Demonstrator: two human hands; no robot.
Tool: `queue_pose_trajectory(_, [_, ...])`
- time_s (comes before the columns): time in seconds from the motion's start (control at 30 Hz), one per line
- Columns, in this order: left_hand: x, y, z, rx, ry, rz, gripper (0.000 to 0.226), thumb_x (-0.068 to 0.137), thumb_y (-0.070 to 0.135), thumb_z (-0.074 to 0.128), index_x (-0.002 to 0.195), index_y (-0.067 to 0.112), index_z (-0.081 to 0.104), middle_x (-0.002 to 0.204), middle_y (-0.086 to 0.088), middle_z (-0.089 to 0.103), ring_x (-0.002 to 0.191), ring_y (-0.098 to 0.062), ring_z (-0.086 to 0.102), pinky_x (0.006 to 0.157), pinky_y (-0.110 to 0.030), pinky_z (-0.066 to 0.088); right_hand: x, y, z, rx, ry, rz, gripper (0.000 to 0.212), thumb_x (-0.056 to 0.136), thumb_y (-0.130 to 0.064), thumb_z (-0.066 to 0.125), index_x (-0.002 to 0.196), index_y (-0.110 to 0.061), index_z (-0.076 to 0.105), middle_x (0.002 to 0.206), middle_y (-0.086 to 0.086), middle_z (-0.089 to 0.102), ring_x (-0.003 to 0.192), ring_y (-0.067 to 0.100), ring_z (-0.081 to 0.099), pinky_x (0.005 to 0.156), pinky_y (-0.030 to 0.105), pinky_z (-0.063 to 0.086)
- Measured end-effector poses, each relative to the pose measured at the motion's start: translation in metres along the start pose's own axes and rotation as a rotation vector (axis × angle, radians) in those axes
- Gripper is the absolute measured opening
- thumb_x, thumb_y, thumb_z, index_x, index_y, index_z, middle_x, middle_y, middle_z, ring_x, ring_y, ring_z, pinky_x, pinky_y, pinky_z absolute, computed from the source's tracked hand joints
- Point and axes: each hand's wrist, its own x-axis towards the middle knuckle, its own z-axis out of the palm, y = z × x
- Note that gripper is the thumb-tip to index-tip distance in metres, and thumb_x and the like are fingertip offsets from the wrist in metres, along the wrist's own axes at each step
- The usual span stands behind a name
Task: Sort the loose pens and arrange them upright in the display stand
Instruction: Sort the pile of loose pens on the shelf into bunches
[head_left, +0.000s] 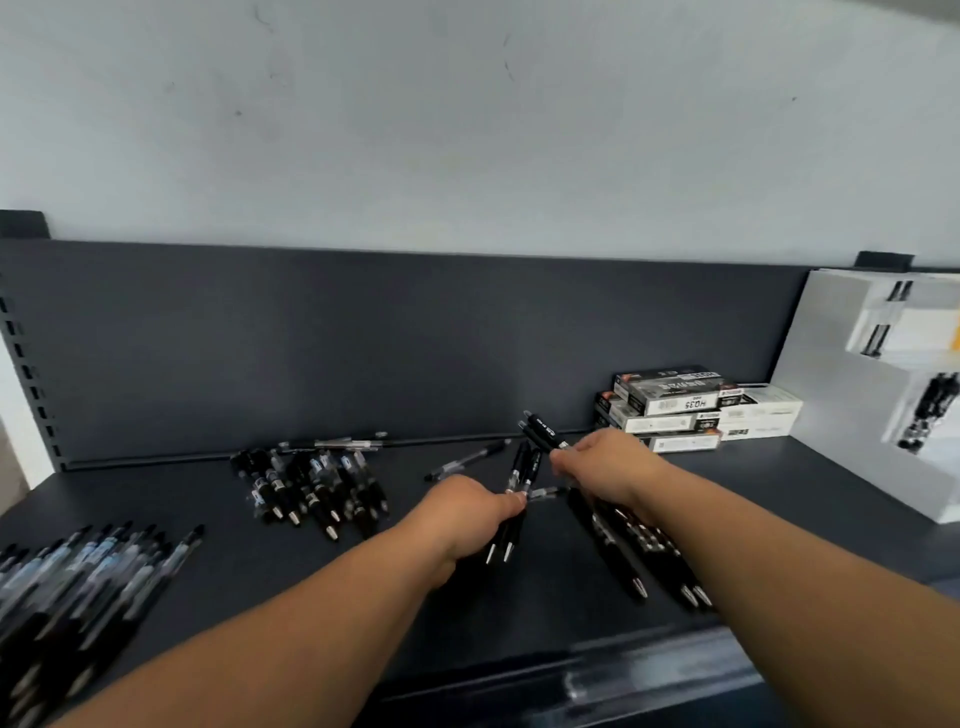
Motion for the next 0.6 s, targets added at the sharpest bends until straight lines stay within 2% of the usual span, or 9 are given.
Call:
queue_pose_trajectory(0.07, [-0.001, 0.010, 0.020, -0.003, -0.017, -0.004, 0.035, 0.085, 0.043, 0.067, 0.082, 0.008, 0.067, 0.063, 0.001, 0.052, 0.061, -0.015, 0.049, 0.060, -0.025, 0.038, -0.001, 0.017, -0.017, -0.173, 0.020, 0.018, 0.035, 0.089, -0.036, 0.055, 0.089, -0.005, 0.073, 0.084, 0.012, 0.067, 0.085, 0.027, 0.062, 0.077, 0.029, 0.048])
queue_pose_trajectory(0.13, [-0.002, 0.020, 0.040, -0.002, -0.024, -0.012, 0.031, 0.085, 0.040, 0.068, 0.072, 0.013, 0.061, 0.058, 0.003, 0.048, 0.056, -0.013, 0.046, 0.053, -0.024, 0.035, -0.002, 0.035, -0.030, -0.257, -0.003, 0.039, 0.038, 0.086, -0.039, 0.055, 0.089, -0.005, 0.072, 0.083, 0.009, 0.065, 0.087, 0.026, 0.063, 0.075, 0.028, 0.047])
queue_pose_trajectory(0.2, [-0.003, 0.028, 0.057, 0.005, -0.018, -0.027, 0.024, 0.086, 0.037, 0.067, 0.073, 0.017, 0.061, 0.056, 0.004, 0.045, 0.051, -0.010, 0.042, 0.047, -0.023, 0.032, -0.001, 0.049, -0.038, -0.302, -0.029, 0.045, 0.039, 0.086, -0.042, 0.056, 0.088, -0.007, 0.071, 0.080, 0.007, 0.063, 0.087, 0.025, 0.063, 0.074, 0.027, 0.047])
queue_pose_trajectory(0.27, [-0.004, 0.035, 0.072, 0.023, 0.005, -0.044, 0.020, 0.088, 0.035, 0.065, 0.080, 0.017, 0.062, 0.058, 0.004, 0.044, 0.050, -0.009, 0.041, 0.044, -0.023, 0.030, -0.001, 0.064, -0.044, -0.331, -0.030, 0.029, 0.037, 0.087, -0.043, 0.055, 0.075, -0.010, 0.064, 0.074, 0.004, 0.058, 0.082, 0.025, 0.059, 0.070, 0.026, 0.043])
queue_pose_trajectory(0.33, [-0.003, 0.041, 0.085, 0.040, 0.039, -0.062, 0.027, 0.088, 0.036, 0.064, 0.070, 0.019, 0.056, 0.062, 0.002, 0.047, 0.053, -0.010, 0.043, 0.045, -0.024, 0.030, -0.001, 0.076, -0.049, -0.324, -0.012, 0.017, 0.037, 0.087, -0.043, 0.057, 0.065, -0.014, 0.054, 0.066, 0.000, 0.053, 0.078, 0.023, 0.056, 0.068, 0.024, 0.040])
queue_pose_trajectory(0.37, [-0.002, 0.042, 0.089, 0.050, 0.056, -0.071, 0.031, 0.088, 0.036, 0.064, 0.066, 0.017, 0.052, 0.063, 0.002, 0.048, 0.054, -0.011, 0.044, 0.045, -0.024, 0.030, -0.001, 0.080, -0.050, -0.314, -0.007, 0.005, 0.035, 0.087, -0.042, 0.058, 0.066, -0.015, 0.054, 0.065, -0.001, 0.053, 0.077, 0.022, 0.055, 0.067, 0.023, 0.040])
queue_pose_trajectory(0.5, [-0.002, 0.049, 0.105, 0.186, 0.110, -0.042, 0.044, 0.088, 0.039, 0.062, 0.055, 0.016, 0.043, 0.053, 0.002, 0.040, 0.048, -0.011, 0.038, 0.046, -0.025, 0.029, 0.002, 0.092, -0.053, -0.277, -0.042, -0.078, 0.029, 0.085, -0.040, 0.064, 0.080, -0.011, 0.066, 0.071, 0.002, 0.062, 0.071, 0.020, 0.063, 0.066, 0.028, 0.054])
queue_pose_trajectory(0.6, [-0.005, 0.052, 0.111, 0.301, 0.143, -0.005, 0.043, 0.089, 0.044, 0.059, 0.060, 0.012, 0.058, 0.052, 0.003, 0.043, 0.049, -0.011, 0.041, 0.047, -0.023, 0.032, 0.002, 0.095, -0.053, -0.313, -0.081, -0.152, 0.030, 0.083, -0.041, 0.067, 0.076, -0.013, 0.064, 0.075, 0.008, 0.069, 0.073, 0.023, 0.071, 0.068, 0.032, 0.060])
